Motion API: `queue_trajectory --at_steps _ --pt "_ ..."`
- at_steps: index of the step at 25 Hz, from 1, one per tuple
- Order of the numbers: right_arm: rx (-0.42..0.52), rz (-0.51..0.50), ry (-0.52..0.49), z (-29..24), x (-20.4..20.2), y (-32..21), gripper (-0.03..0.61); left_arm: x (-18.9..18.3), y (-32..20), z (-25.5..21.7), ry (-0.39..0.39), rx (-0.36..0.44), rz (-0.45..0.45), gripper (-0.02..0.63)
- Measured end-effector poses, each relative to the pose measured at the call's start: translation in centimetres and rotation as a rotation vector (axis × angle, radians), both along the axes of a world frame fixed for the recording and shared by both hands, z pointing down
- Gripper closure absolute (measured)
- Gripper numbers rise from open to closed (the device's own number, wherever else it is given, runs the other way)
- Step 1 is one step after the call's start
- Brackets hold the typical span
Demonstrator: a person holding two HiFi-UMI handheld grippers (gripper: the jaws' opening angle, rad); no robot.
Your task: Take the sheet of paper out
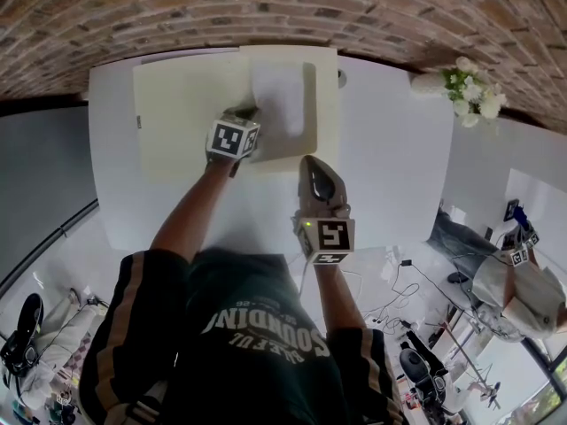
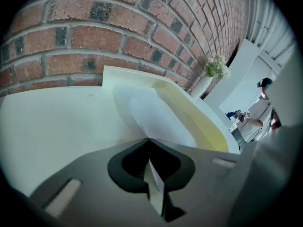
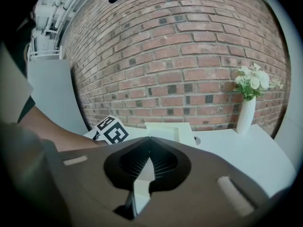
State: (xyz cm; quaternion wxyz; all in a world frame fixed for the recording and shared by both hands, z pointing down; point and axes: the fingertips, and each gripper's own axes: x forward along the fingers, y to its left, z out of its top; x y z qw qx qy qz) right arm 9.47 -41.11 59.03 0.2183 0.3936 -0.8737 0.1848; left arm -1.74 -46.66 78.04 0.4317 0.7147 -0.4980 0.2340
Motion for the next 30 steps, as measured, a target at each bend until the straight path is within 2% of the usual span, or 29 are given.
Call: queue_trajectory --at_steps 5,19,30 --pt "0.003 0.000 -0.006 -0.2 0.0 0.3 0.578 -0.5 0.0 -0.7 0.002 0.014 -0.009 0.603" --pt "0.049 -0.041 -0.026 -2.6 -1.7 1.8 0.578 -4.2 2.9 -3.1 -0.052 0.036 -0.036 0.603" --pt "0.074 -0.104 -0.035 -3.6 -3.3 3.5 0.578 -8.5 6.7 -3.5 -0.094 0.037 -0.115 0.603"
